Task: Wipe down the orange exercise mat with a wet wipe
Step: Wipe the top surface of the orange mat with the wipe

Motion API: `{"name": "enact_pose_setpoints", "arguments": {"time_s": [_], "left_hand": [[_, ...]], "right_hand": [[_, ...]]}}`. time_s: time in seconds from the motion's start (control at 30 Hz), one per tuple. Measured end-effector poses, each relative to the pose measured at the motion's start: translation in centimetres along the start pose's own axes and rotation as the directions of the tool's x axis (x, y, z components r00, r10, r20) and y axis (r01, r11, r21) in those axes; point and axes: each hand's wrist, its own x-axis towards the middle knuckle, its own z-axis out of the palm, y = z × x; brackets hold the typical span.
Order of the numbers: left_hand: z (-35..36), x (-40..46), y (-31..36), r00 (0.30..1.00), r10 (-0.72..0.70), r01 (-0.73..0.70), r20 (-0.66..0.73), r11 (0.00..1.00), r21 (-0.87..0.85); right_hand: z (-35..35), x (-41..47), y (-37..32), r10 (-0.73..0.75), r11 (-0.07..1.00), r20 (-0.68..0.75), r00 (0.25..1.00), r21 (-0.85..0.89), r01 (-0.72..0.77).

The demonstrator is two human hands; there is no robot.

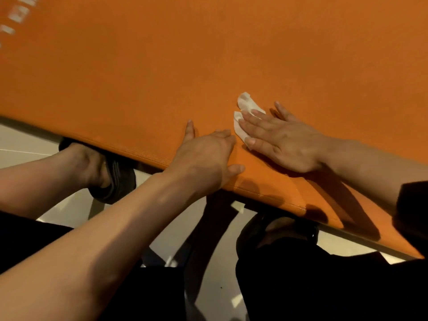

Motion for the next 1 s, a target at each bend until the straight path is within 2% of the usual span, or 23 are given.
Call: {"name": "enact_pose_setpoints", "arguments": {"time_s": [0.13,0.27,0.43,0.53,0.63,0.73,0.9,1.0], "left_hand": [[-0.6,0.6,-1.4,0.992,0.128,-0.127,-0.001,0.988,0.091],[-1.4,1.6,-3.7,0.951,0.307,-0.306,0.045,0.907,0.287],[-0.8,1.1,-5.9,0.881,0.472,-0.455,0.041,0.82,0.347],[0.0,-0.4,-7.4,0.852,0.523,-0.478,-0.025,0.796,0.372],[0.6,-1.2,-9.2,0.784,0.614,-0.524,-0.09,0.733,0.434],[1.1,-1.2,-10.9,0.758,0.643,-0.541,-0.111,0.715,0.443],[0.6,-1.6,-11.9,0.804,0.588,-0.491,-0.09,0.741,0.458],[0.5,-2.2,-11.5,0.793,0.6,-0.496,-0.11,0.739,0.457]], "right_hand": [[0.6,-1.5,0.6,-0.039,0.999,-0.014,0.999,-0.001,0.039],[2.0,-6.5,0.4,-0.076,0.997,-0.012,0.997,0.016,0.076],[2.1,-3.4,-3.1,-0.122,0.991,-0.002,0.992,-0.051,0.122],[1.5,-1.1,-4.6,-0.152,0.987,-0.01,0.988,-0.053,0.152],[2.6,-3.4,-3.2,-0.182,0.982,-0.043,0.982,-0.056,0.179],[4.1,-6.2,-2.7,-0.193,0.981,-0.112,0.975,-0.041,0.189],[3.6,-3.2,-5.4,-0.304,0.944,-0.069,0.95,-0.159,0.29],[3.2,-0.1,-7.3,-0.357,0.928,-0.084,0.93,-0.148,0.342]]}}
